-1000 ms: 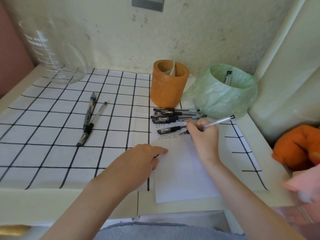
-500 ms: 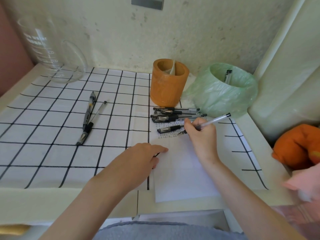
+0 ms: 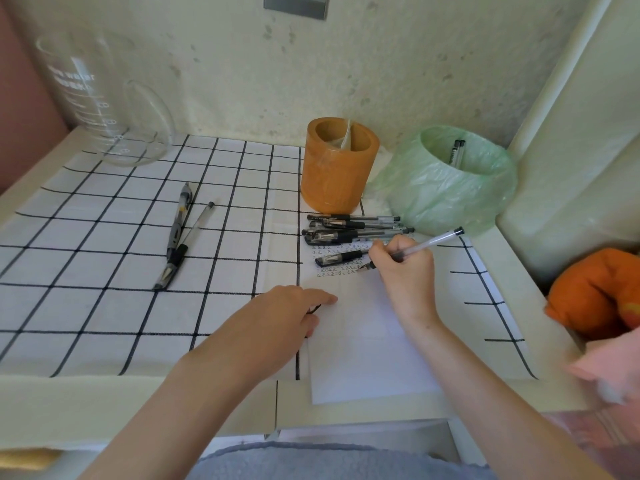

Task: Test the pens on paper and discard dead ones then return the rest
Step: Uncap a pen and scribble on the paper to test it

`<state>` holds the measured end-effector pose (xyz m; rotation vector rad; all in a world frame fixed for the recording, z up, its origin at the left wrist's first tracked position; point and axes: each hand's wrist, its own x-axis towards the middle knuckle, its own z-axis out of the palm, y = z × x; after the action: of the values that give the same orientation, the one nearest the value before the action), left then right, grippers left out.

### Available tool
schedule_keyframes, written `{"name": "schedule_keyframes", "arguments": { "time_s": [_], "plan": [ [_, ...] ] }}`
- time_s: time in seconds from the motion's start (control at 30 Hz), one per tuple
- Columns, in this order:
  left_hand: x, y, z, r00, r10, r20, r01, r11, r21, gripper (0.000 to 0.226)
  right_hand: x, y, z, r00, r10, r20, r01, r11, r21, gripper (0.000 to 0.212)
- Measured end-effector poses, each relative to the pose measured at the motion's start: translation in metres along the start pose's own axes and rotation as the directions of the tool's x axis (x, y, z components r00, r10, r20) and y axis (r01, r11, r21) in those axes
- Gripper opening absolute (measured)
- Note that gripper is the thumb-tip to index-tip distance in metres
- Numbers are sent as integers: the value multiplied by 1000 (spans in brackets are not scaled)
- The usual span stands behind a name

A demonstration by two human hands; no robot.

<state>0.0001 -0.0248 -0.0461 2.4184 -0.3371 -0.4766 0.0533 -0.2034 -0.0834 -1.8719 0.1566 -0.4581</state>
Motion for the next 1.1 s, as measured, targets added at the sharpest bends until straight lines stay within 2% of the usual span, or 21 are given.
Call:
{"name": "schedule_keyframes", "arguments": {
  "time_s": [0.33, 0.5, 0.7, 0.97, 1.03, 1.1],
  "plan": [
    [2, -3, 2, 1000, 1, -9, -1, 1000, -7, 39, 1, 0, -1, 1000, -12, -18, 12, 1000, -9, 44],
    [2, -4, 2, 1000, 2, -15, -2, 1000, -11, 39, 1, 0, 0, 1000, -8, 1, 8, 1000, -3, 35],
    [2, -4, 2, 1000, 2, -12, -3, 1000, -20, 39, 1, 1, 0, 1000, -4, 9, 4, 1000, 6, 34],
    [2, 0, 0, 1000, 18, -3, -18, 1000, -21, 40, 1, 1, -2, 1000, 6, 7, -6, 1000, 15, 42],
    [1, 5, -2, 1000, 19, -24, -21, 997, -75, 41, 2, -2, -3, 999, 43, 13, -43, 998, 48, 40],
    [1, 10, -8, 995, 43, -90, -57, 985, -161, 44, 2, -11, -6, 993, 108, 47, -115, 979, 167, 37]
  ]
}}
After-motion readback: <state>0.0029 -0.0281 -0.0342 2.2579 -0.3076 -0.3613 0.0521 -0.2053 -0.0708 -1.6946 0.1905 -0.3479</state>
